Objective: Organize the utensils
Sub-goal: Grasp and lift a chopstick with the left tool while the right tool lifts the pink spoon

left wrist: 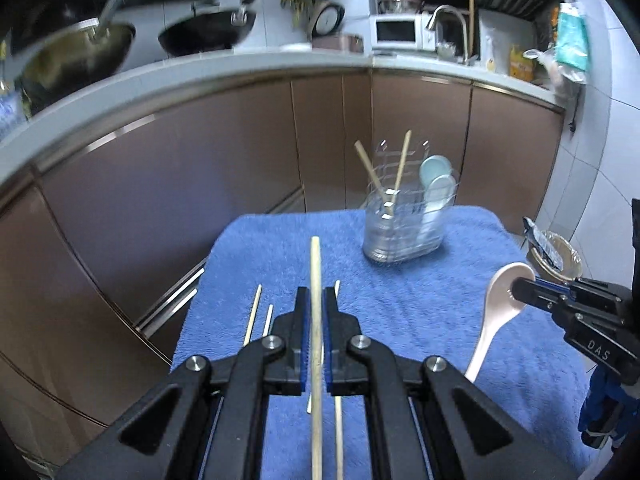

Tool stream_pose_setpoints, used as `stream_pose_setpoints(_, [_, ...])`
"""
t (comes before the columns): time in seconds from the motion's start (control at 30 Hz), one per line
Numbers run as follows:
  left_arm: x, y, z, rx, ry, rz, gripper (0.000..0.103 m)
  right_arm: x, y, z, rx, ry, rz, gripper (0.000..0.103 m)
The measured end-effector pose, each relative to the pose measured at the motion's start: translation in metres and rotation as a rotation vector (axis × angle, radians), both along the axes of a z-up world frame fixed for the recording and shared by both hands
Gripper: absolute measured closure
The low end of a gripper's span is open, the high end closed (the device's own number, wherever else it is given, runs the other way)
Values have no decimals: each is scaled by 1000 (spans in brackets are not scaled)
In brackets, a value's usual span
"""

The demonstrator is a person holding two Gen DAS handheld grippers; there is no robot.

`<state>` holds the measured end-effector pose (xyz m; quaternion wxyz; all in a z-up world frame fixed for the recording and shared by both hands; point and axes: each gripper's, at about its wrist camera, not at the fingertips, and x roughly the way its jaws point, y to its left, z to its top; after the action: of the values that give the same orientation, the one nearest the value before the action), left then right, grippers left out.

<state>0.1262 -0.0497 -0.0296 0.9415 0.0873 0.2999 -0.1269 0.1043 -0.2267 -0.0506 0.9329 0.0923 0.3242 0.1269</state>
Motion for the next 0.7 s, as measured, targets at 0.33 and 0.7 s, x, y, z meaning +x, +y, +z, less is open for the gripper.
stream_pose_setpoints(0.33, [-76,-6,29,0,-146,-11,98,-67,-1,38,-42,-79,-37,97])
stream_pose_setpoints(0.7, [-91,-5,36,-26,-199,-7,98,-85,-6,51,-69,-119,-65,98])
